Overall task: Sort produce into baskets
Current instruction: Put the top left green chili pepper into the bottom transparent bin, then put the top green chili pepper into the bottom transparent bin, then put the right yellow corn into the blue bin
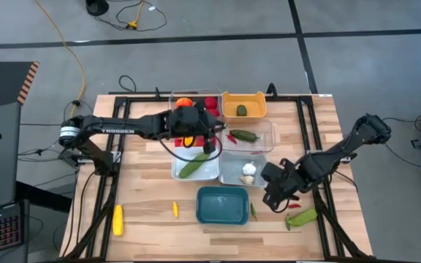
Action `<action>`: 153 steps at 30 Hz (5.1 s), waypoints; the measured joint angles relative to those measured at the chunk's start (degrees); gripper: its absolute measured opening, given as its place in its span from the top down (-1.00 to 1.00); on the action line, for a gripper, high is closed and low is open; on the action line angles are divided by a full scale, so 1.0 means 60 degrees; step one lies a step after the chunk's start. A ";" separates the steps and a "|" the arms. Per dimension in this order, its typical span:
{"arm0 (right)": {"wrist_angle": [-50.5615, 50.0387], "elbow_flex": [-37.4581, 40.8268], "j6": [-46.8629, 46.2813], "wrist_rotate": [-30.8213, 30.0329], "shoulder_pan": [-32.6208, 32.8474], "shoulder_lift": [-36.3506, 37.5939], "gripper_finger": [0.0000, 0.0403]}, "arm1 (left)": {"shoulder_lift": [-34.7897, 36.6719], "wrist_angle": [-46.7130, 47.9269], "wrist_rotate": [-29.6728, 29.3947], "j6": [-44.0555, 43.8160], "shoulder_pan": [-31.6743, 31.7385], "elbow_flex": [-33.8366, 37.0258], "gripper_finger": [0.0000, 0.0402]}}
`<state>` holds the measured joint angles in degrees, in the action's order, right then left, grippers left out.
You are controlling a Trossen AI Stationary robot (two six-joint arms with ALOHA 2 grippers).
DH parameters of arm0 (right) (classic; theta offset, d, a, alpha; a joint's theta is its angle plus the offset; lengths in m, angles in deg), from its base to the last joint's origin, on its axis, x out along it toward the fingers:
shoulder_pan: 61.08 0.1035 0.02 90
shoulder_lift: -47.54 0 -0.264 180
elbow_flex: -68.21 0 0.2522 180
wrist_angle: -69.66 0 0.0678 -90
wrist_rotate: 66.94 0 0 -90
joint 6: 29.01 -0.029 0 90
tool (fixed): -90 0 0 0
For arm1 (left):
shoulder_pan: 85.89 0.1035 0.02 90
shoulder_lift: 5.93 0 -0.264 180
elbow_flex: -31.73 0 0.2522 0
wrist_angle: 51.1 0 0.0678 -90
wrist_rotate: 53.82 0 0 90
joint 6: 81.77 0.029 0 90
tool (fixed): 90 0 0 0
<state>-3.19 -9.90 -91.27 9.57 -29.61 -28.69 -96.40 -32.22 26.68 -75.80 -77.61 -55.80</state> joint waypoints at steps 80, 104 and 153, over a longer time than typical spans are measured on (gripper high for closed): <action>0.3429 0.0005 -0.2481 -0.2991 0.2592 -0.5537 0.19 | -0.2405 -0.1188 0.0009 0.0684 0.0252 0.0004 0.16; 0.2454 0.0016 -0.2095 -0.1867 0.2375 -0.4858 0.76 | -0.2320 -0.1126 0.0014 0.1170 0.0228 0.0000 0.16; -0.0447 0.0005 0.6746 -0.2944 -0.5811 -0.0285 0.14 | 0.0093 0.7402 0.1562 -0.4943 -0.4167 0.0008 0.16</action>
<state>-5.87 -9.87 -50.79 -8.10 -64.48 -30.40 -95.84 12.19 36.06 -105.46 -102.61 -55.75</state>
